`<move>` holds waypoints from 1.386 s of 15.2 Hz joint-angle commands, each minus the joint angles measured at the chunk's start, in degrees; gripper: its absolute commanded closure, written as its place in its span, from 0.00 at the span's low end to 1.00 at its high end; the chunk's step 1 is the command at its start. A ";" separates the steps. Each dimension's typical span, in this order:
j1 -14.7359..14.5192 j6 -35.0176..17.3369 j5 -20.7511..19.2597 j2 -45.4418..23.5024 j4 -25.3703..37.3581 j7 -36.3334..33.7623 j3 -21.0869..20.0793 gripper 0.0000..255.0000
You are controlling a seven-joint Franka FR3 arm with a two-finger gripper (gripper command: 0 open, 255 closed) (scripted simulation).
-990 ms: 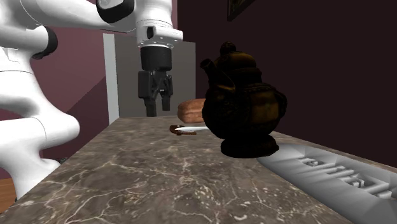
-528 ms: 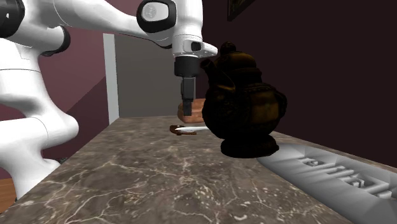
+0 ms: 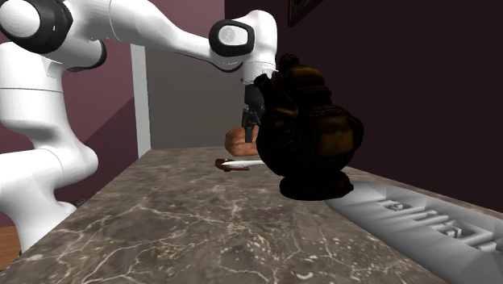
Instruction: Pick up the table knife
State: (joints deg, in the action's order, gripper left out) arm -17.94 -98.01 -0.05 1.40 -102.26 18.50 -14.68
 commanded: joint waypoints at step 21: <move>-0.30 -2.87 -0.25 -0.74 -2.25 0.48 -0.31 1.00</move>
State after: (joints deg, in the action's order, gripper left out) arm -18.22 -101.61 -0.35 0.45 -105.05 19.01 -14.97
